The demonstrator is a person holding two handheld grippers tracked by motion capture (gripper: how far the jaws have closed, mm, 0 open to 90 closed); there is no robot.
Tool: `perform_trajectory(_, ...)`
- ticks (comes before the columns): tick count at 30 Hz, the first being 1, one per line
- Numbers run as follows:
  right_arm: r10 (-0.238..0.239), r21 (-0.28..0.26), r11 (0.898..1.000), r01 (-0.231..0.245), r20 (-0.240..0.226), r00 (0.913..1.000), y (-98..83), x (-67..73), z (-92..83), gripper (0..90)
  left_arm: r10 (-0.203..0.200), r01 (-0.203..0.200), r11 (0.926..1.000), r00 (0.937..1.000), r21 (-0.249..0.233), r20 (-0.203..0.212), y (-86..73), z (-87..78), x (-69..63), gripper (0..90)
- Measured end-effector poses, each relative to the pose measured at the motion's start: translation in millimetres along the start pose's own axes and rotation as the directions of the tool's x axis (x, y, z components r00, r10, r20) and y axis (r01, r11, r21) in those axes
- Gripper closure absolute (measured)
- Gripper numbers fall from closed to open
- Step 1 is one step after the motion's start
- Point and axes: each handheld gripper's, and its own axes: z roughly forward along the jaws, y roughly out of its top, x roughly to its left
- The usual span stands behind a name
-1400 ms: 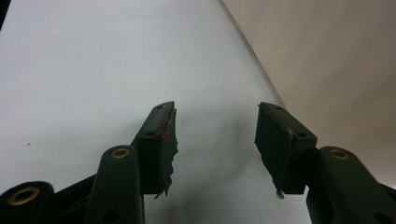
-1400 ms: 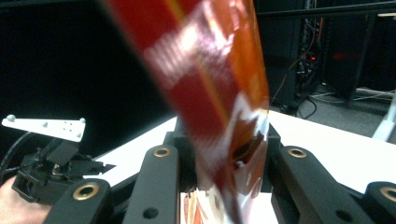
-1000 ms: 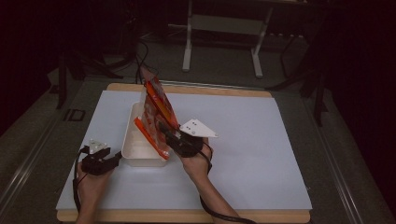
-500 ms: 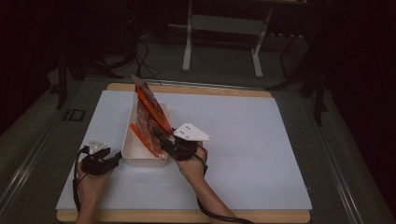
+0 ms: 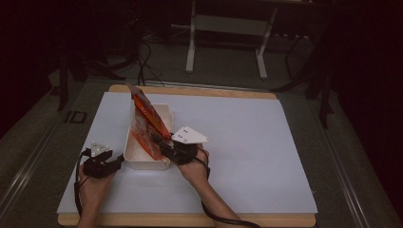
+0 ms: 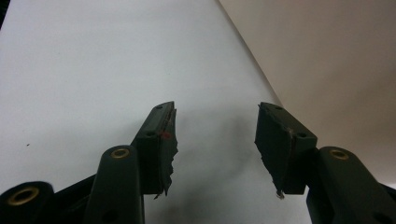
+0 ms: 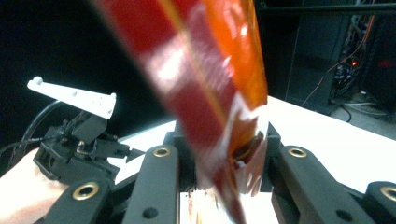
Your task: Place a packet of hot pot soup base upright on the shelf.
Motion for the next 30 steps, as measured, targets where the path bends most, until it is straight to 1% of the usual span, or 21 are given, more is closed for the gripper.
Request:
perform_trajectory(2,-0.003,0.011,1.0,0.003,-0.001,1.0,-2.4,-0.5,1.3,70.5,-0.001,0.001,1.0,1.0,0.001,0.0,0.0,0.4,-0.2,48.4)
perform_trajectory(9,-0.006,0.015,1.0,0.006,-0.005,1.0,-2.4,-0.8,1.5,70.5,-0.002,0.002,1.0,1.0,0.002,-0.001,0.0,0.8,0.1,48.4)
perform_trajectory(19,-0.028,0.032,0.999,0.029,-0.016,0.9995,-0.2,2.2,2.3,70.4,0.001,-0.001,1.0,1.0,0.003,0.0,0.2,0.8,-0.5,48.3)
perform_trajectory(25,-0.056,0.054,0.997,0.057,-0.019,0.9983,1.4,6.4,4.6,70.4,0.001,-0.002,1.0,1.0,0.004,0.002,0.2,0.9,-0.5,48.4)
perform_trajectory(30,-0.06,0.068,0.996,0.061,-0.023,0.9979,0.7,6.7,5.9,70.4,0.001,-0.002,1.0,1.0,0.005,0.003,0.5,1.6,-1.1,48.4)
